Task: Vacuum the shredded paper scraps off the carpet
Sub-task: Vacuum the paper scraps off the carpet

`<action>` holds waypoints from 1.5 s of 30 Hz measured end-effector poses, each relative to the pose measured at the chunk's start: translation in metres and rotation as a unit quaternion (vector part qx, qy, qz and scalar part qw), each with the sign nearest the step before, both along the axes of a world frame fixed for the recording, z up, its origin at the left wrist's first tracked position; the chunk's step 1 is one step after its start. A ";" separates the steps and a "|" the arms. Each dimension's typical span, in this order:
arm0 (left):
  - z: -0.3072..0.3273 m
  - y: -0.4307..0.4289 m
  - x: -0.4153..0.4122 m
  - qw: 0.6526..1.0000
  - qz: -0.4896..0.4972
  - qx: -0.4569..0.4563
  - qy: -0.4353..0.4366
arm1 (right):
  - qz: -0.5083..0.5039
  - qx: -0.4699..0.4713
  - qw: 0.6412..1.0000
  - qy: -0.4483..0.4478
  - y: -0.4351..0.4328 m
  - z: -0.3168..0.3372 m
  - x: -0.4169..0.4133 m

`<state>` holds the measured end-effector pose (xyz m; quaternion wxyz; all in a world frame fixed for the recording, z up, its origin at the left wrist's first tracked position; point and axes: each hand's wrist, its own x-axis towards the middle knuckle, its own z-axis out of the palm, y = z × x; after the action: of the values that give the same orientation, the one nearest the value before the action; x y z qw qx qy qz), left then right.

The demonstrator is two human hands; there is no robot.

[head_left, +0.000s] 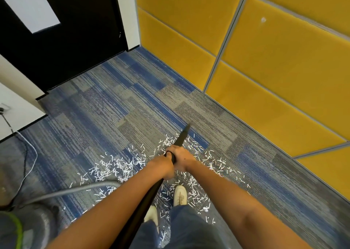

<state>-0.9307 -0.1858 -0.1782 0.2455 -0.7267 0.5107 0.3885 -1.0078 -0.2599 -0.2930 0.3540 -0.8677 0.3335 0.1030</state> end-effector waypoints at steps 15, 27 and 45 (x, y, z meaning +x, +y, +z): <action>0.003 0.072 0.022 1.000 0.010 0.018 -0.023 | 0.030 -0.002 1.000 -0.003 0.072 0.004 0.030; 0.001 0.072 -0.025 0.997 -0.072 -0.007 0.000 | -0.031 -0.011 0.998 0.047 0.075 -0.004 -0.030; -0.003 0.102 0.019 0.999 0.025 0.009 -0.028 | 0.026 0.009 1.000 -0.008 0.101 -0.005 0.030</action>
<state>-0.9120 -0.0836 -0.1816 0.2567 -0.7476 0.4813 0.3788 -0.9780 -0.1591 -0.2982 0.3617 -0.8736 0.3069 0.1086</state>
